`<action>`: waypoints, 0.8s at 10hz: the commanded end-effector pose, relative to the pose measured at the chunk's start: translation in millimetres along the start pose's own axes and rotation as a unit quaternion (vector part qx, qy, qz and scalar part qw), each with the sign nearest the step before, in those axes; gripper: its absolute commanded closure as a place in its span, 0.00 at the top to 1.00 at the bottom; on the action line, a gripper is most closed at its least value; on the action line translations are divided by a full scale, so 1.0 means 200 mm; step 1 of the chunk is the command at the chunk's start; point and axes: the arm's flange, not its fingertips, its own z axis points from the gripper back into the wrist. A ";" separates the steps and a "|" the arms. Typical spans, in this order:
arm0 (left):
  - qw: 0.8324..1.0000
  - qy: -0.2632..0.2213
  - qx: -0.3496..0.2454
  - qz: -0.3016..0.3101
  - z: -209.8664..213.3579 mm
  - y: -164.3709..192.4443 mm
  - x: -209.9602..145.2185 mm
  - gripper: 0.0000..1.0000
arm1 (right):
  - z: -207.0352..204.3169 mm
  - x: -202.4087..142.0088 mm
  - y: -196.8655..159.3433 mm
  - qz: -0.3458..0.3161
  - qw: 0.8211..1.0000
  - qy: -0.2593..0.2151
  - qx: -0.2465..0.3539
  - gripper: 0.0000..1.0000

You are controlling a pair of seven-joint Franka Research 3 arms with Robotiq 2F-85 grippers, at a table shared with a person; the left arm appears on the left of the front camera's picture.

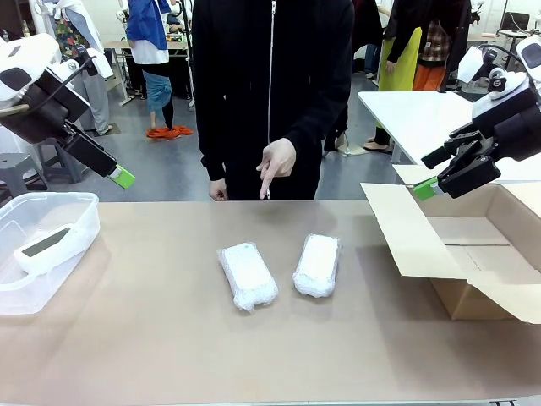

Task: Separate and place wrapped and unwrapped clocks.
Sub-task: Pick up the Digital clock indicated by the person.

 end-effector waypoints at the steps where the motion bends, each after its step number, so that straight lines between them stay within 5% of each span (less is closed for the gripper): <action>1: 1.000 -0.001 -0.005 0.000 0.00 0.00 -0.01 1.00 | -0.01 0.00 0.00 0.001 1.000 -0.010 0.011 1.00; 8: 1.000 -0.001 -0.005 0.000 0.00 0.00 -0.01 1.00 | 0.00 0.00 0.00 0.000 1.000 0.000 0.000 1.00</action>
